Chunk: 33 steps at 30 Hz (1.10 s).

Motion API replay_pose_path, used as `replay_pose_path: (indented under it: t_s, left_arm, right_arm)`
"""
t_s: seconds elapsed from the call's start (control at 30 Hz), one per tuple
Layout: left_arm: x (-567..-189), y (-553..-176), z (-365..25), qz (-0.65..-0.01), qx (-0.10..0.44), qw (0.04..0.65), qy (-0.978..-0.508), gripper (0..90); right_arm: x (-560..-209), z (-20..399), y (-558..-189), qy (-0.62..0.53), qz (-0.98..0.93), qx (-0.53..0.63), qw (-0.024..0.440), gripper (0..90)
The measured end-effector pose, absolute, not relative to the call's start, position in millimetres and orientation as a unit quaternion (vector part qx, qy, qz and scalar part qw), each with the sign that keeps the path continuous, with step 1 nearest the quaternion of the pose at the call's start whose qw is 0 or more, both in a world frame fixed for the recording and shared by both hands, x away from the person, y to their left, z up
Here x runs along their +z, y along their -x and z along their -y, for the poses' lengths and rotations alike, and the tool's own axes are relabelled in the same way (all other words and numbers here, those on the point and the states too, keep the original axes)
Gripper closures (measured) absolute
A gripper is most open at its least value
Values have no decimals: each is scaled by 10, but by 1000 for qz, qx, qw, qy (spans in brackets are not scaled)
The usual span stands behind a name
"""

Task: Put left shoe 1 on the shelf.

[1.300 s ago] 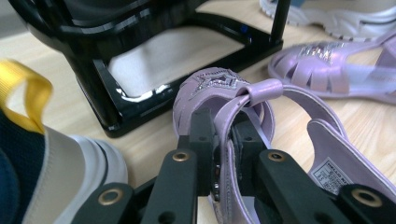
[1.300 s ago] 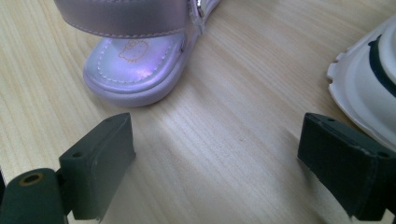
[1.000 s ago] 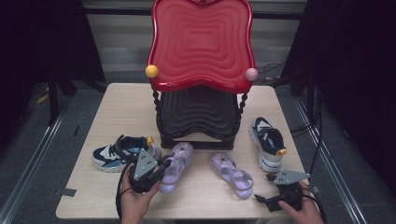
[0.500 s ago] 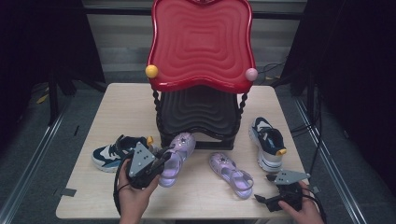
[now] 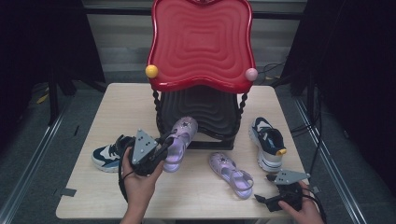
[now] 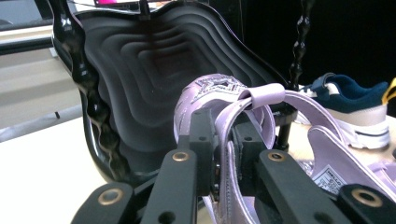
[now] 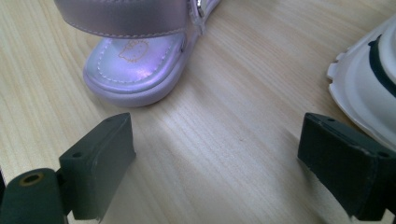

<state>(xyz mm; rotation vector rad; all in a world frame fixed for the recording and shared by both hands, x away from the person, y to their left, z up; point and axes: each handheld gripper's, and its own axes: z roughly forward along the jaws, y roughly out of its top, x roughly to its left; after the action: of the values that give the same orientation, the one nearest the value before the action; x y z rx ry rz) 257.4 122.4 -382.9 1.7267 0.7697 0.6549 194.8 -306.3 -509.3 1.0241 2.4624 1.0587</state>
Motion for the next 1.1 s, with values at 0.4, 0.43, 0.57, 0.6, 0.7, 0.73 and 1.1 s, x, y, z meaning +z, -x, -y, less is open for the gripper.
replay_pose_path:
  t_s: [0.4, 0.43, 0.57, 0.6, 0.7, 0.73, 1.1]
  left_arm:
    - [-3774, -2749, -1047, -340, 305, 548, -701, 815]
    - [-3771, -2767, -1036, -339, 306, 548, -700, 815]
    - [-3763, -2829, -969, -344, 316, 546, -695, 815]
    - [-3763, -2862, -939, -349, 319, 548, -691, 815]
    - [-3758, -2901, -917, -352, 322, 548, -687, 814]
    - [-3749, -2936, -893, -353, 325, 550, -683, 815]
    - [-3752, -3106, -737, -364, 341, 554, -666, 815]
  right_arm:
    - [-5093, 3063, -1948, -354, -850, 366, 136, 99]
    - [-5093, 3063, -1948, -354, -850, 366, 136, 99]
    - [-5093, 3063, -1948, -354, -850, 366, 136, 99]
    - [-5093, 3063, -1948, -354, -850, 366, 136, 99]
    - [-5093, 3063, -1948, -354, -850, 366, 136, 100]
    - [-5093, 3063, -1948, -354, -850, 366, 136, 99]
    - [-5093, 3063, -1948, -353, -850, 366, 136, 100]
